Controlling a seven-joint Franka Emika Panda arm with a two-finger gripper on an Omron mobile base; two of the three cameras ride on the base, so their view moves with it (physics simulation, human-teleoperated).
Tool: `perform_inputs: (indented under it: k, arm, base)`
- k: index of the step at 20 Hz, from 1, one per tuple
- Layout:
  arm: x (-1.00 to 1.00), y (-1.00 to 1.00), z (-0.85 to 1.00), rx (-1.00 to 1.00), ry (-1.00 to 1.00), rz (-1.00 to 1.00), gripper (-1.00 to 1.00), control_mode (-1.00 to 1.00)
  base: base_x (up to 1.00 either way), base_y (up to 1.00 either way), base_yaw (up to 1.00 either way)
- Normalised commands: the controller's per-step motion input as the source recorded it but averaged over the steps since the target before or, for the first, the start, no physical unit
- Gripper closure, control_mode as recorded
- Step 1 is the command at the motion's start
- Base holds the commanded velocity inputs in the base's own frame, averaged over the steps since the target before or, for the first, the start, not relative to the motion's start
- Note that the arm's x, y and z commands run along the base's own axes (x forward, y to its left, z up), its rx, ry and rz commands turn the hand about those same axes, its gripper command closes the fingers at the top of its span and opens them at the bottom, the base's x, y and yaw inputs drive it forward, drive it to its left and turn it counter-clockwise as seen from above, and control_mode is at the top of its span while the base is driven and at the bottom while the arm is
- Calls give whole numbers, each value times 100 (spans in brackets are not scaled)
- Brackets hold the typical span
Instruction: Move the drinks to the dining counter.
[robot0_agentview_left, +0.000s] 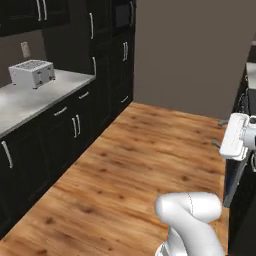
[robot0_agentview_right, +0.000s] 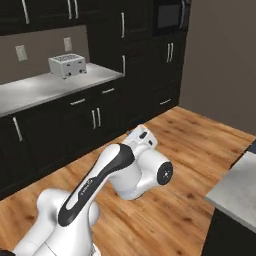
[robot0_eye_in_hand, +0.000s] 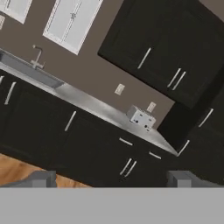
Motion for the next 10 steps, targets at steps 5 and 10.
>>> perform_inputs:
  k: [5,10]
  arm:
    - [0,0,0,0,0,0,-100,100]
    - [0,0,0,0,0,0,-100,100]
  base:
    - [0,75,71]
    - [0,61,79]
